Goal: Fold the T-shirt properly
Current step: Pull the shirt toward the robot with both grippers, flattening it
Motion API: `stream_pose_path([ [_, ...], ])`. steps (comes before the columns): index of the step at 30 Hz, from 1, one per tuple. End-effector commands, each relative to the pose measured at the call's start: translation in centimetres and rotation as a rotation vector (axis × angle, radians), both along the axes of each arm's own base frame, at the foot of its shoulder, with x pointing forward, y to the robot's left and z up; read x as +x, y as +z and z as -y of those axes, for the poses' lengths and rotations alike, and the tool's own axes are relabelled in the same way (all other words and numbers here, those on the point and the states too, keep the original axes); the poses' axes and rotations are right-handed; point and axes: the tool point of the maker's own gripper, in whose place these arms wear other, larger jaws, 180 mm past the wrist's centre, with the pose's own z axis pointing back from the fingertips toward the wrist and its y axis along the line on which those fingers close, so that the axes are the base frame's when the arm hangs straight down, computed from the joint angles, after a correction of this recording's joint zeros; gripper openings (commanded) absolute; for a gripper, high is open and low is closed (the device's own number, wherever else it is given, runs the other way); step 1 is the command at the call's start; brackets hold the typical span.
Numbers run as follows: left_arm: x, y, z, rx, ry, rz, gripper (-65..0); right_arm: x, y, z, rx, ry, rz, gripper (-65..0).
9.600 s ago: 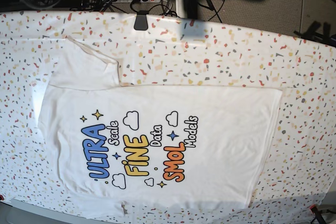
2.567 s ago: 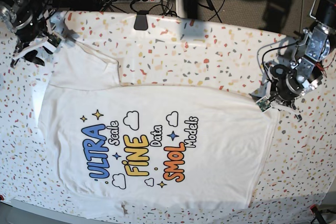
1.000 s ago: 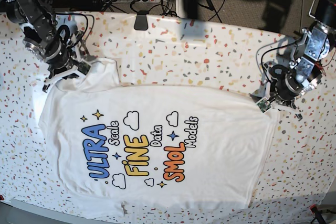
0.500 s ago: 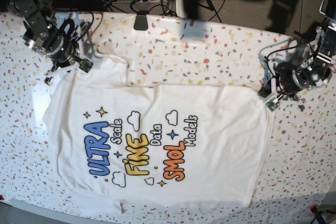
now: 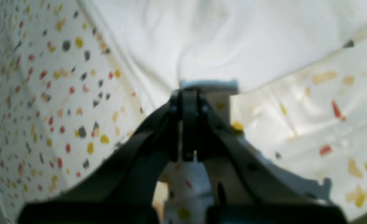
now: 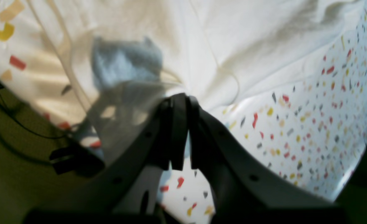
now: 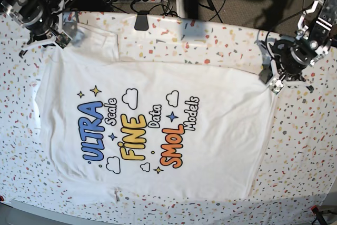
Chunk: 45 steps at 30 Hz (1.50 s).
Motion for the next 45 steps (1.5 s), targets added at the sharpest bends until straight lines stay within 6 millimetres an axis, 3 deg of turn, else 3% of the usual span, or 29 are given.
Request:
stream_pose_path([
  [1, 0.4, 1.5, -0.7, -0.001, 0.01, 0.046, -65.0, 0.3, 1.2, -0.2, 0.019, -0.001, 0.033, -65.0],
  [6, -2.7, 2.0, -2.1, -0.026, 0.056, 0.051, -65.0, -2.1, 2.6, -0.5, 0.076, -0.049, 0.047, -65.0],
  [13, -7.2, 1.7, -2.9, -0.036, 0.072, 0.008, -65.0, -6.1, 2.9, -0.3, 0.107, -0.104, 0.023, -65.0],
  [20, -10.0, 0.4, -3.1, -0.013, 0.063, -0.053, -65.0, -9.5, 3.0, 0.8, 0.108, -0.199, -0.004, -65.0],
  [24, -10.9, 0.3, -2.7, -0.019, 0.055, -0.068, -65.0, -10.3, 3.0, 0.7, 0.11, -0.196, -0.014, -65.0],
  [28, -9.6, 1.9, -1.6, -0.035, 0.009, 0.016, -65.0, -8.7, 3.6, 0.2, 0.132, -0.163, 0.052, -65.0],
  [35, -5.7, 4.2, -0.1, -0.107, 0.032, 0.151, -65.0, -3.7, 5.5, 0.1, 0.237, -0.226, 0.224, -65.0],
  [40, -3.8, 3.5, 1.6, -0.196, 0.006, 0.169, -65.0, -0.4, 6.0, 1.3, 0.285, -0.274, 0.319, -65.0],
  [45, -0.8, 2.8, 0.9, -0.223, 0.066, 0.2, -65.0, 2.6, 6.6, 2.6, 0.327, -0.301, 0.406, -65.0],
])
